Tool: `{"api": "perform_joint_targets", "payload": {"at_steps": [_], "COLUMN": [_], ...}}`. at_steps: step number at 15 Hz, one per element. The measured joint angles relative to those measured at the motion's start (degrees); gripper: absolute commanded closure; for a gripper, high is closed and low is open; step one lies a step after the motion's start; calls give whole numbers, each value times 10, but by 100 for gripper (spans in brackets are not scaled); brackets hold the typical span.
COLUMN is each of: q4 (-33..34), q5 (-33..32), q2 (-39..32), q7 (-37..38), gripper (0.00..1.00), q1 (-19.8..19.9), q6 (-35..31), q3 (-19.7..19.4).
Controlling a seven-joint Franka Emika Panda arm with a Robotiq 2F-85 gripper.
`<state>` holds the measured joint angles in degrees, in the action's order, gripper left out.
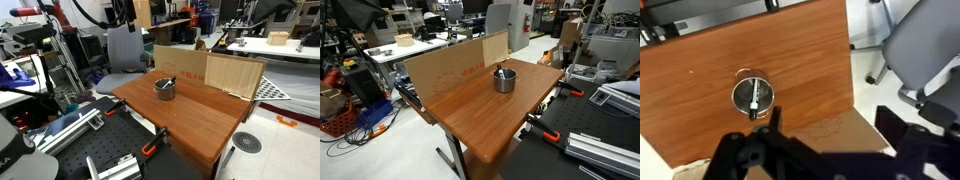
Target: Remove the marker from the silver pot and put on the table
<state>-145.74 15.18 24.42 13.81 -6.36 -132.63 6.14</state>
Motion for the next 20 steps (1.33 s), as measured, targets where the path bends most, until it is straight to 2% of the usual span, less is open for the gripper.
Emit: {"api": "perform_joint_targets", "payload": {"at_steps": [12,20], "q4": [-4,-3], "q5": [-4,-25], "q2": [-26,-102], "q7": [2,15], "gripper": [0,0], "q1": [15,36], "q6": [-9,-106], "q3": [0,-1]}}
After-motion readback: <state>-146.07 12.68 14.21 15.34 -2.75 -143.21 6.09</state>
